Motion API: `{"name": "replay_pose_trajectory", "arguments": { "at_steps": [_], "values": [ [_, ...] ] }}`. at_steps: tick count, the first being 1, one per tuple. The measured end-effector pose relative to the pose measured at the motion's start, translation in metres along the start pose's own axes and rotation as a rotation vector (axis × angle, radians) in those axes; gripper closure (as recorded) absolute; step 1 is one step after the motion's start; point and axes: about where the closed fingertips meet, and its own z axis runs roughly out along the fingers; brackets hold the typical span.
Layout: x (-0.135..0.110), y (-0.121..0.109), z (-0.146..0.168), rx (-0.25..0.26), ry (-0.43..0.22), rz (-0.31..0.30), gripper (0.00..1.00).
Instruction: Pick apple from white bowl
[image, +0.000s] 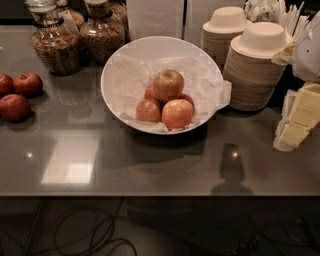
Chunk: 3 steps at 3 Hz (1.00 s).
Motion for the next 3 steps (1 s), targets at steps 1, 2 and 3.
{"name": "replay_pose_trajectory", "arguments": {
  "at_steps": [1,2,3],
  "values": [
    [0.000,0.000,0.000,0.000,0.000,0.000,0.00],
    [-0.013,-0.004,0.006,0.010,-0.018,-0.028,0.00],
    [-0.058,-0.018,0.023,-0.005,-0.070,-0.117,0.00]
  ]
}}
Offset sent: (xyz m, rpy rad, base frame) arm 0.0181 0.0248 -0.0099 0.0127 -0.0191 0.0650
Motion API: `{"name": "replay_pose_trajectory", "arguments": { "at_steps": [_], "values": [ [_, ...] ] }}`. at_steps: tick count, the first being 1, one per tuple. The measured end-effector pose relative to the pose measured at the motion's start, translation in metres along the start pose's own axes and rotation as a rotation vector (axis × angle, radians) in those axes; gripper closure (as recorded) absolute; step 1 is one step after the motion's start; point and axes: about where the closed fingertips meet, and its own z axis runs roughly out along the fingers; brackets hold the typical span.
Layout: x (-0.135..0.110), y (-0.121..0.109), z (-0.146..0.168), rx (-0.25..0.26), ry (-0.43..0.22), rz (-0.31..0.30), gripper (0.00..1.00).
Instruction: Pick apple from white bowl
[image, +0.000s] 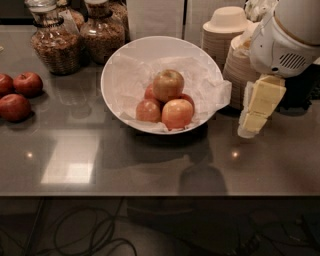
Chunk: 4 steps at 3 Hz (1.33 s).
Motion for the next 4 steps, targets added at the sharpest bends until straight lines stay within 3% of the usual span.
{"name": "replay_pose_trajectory", "arguments": {
  "at_steps": [1,2,3,4],
  "values": [
    [0.000,0.000,0.000,0.000,0.000,0.000,0.00],
    [-0.010,-0.010,0.009,0.021,-0.100,0.028,0.00],
    [-0.046,-0.034,0.023,0.025,-0.318,0.038,0.00],
    [-0.082,-0.043,0.032,-0.005,-0.480,0.025,0.00]
  ]
}}
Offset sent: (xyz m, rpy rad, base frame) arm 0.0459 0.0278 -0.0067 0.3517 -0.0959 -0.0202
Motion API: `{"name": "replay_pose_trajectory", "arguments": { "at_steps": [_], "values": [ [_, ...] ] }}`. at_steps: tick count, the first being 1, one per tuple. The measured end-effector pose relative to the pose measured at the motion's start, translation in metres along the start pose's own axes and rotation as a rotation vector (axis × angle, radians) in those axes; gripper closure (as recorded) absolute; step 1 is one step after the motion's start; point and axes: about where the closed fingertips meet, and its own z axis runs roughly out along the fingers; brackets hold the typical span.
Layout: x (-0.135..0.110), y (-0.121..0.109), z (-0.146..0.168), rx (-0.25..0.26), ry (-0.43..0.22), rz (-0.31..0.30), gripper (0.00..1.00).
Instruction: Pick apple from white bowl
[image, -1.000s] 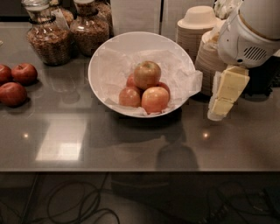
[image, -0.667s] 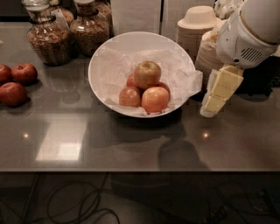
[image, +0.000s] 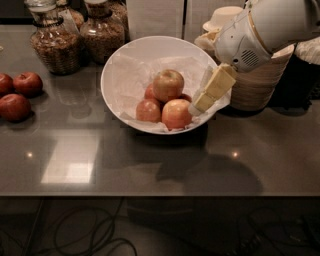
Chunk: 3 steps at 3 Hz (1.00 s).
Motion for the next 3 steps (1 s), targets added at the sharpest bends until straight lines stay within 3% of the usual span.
{"name": "replay_pose_trajectory", "arguments": {
  "at_steps": [1,2,3],
  "values": [
    [-0.015,0.000,0.034,-0.077,-0.094,0.014,0.00],
    [-0.012,-0.002,0.062,-0.138,-0.116,0.064,0.00],
    [-0.007,-0.010,0.076,-0.146,-0.112,0.138,0.00]
  ]
}}
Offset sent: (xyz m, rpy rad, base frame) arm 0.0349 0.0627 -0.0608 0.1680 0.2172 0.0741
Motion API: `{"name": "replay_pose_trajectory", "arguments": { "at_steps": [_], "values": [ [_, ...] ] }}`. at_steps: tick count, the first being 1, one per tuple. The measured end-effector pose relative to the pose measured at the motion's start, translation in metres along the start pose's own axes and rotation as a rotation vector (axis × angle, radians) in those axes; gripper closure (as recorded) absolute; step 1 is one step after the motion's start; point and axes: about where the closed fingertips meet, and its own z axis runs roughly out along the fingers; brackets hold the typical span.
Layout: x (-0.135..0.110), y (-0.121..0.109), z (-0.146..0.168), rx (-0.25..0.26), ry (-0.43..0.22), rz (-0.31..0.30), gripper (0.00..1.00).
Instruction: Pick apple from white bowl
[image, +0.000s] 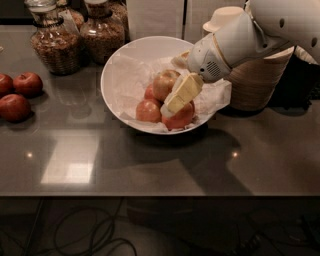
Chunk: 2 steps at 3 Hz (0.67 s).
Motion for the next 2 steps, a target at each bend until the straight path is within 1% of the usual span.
{"name": "replay_pose_trajectory", "arguments": {
  "at_steps": [1,2],
  "values": [
    [0.0040,-0.0122,0.0034,0.009,-0.016,0.087,0.19],
    [0.0040,-0.0122,0.0034,0.009,-0.016,0.087,0.42]
  ]
}}
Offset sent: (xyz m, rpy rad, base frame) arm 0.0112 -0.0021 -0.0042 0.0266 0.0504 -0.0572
